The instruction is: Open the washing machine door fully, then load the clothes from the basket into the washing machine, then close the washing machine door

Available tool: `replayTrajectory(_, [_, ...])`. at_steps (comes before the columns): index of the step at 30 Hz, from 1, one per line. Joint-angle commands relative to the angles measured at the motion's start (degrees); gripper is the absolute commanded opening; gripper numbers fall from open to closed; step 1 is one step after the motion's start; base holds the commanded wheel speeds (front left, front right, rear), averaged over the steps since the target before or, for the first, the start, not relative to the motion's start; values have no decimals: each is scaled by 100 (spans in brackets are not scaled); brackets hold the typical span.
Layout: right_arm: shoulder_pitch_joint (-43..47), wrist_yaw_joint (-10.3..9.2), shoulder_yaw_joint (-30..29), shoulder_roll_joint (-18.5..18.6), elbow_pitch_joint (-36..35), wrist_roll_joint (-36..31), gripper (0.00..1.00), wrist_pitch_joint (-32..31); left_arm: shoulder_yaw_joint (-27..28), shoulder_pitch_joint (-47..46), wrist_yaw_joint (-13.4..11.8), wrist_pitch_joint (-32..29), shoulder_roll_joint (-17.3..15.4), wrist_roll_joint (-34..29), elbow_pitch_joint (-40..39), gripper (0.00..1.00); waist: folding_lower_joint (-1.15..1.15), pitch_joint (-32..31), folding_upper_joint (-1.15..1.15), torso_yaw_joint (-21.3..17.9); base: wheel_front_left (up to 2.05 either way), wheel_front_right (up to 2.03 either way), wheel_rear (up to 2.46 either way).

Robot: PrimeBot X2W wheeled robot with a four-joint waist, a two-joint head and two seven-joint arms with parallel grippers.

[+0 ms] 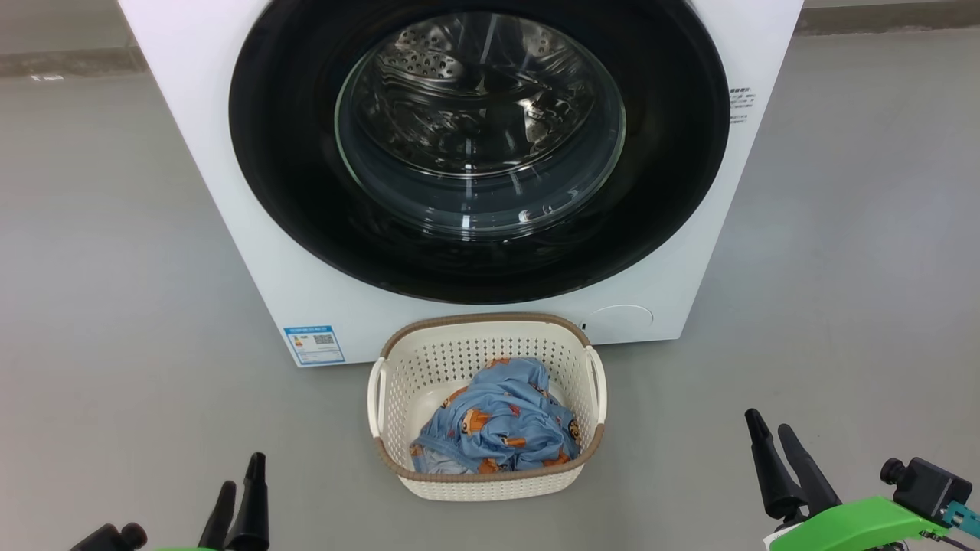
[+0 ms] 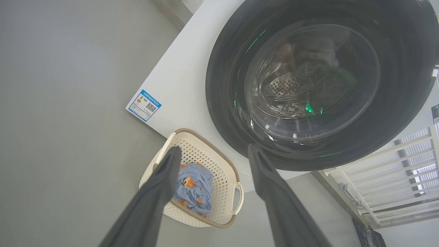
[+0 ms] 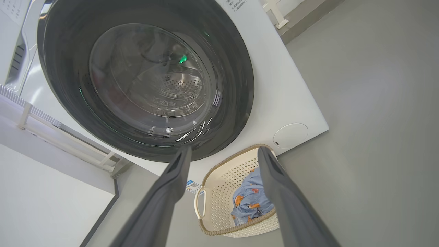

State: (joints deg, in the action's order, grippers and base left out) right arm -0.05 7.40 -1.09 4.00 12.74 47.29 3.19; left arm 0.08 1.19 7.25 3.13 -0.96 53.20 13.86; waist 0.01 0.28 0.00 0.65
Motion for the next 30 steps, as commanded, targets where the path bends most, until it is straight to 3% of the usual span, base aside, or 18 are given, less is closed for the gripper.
replayTrajectory(1, [-90,4,46,82,-127,-263,100,93,71,-89,-3,92,-91,-221,-182,100,0,5,0,2,0,0,0])
replayTrajectory(30, [-96,6,133,128,156,-2647,100,579,129,12,12,581,-153,-2520,-287,100,0,29,0,-33,0,0,0])
